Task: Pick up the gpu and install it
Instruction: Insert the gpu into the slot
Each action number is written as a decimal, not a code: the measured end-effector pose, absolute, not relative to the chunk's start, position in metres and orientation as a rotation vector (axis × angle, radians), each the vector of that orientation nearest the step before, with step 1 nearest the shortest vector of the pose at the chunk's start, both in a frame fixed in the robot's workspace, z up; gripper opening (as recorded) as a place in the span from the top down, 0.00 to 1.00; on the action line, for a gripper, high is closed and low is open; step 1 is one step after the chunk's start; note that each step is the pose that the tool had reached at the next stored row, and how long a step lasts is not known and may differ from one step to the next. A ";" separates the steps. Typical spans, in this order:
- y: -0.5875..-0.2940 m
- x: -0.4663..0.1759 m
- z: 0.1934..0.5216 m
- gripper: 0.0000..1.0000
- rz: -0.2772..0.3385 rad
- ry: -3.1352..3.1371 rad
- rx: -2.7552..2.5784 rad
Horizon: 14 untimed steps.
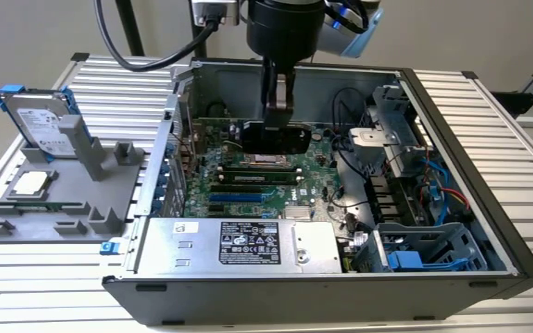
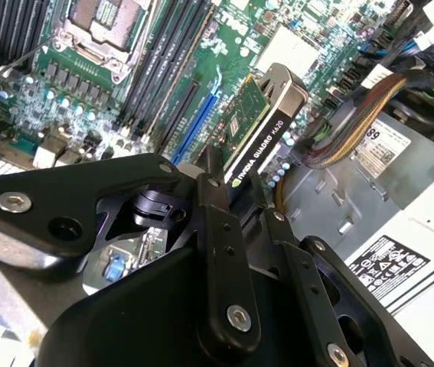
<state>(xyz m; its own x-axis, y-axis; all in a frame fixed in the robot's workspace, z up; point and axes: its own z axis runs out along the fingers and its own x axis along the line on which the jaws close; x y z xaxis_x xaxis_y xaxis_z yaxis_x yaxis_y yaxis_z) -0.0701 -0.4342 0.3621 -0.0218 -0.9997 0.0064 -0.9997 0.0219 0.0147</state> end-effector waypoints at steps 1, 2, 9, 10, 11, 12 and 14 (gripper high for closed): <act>-0.434 -0.070 0.362 1.00 -0.009 -2.235 2.187; -0.434 -0.070 0.361 1.00 -0.009 -2.235 2.187; -0.434 -0.070 0.359 1.00 -0.009 -2.235 2.187; -0.434 -0.070 0.359 1.00 -0.009 -2.235 2.187; -0.434 -0.070 0.359 1.00 -0.009 -2.235 2.187; -0.434 -0.070 0.358 1.00 -0.009 -2.235 2.187; -0.434 -0.070 0.358 1.00 -0.009 -2.235 2.187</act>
<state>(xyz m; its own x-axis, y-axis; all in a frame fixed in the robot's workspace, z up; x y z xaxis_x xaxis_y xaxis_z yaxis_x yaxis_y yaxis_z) -0.0698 -0.4342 0.3579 -0.0218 -0.9997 0.0065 -0.9997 0.0219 0.0148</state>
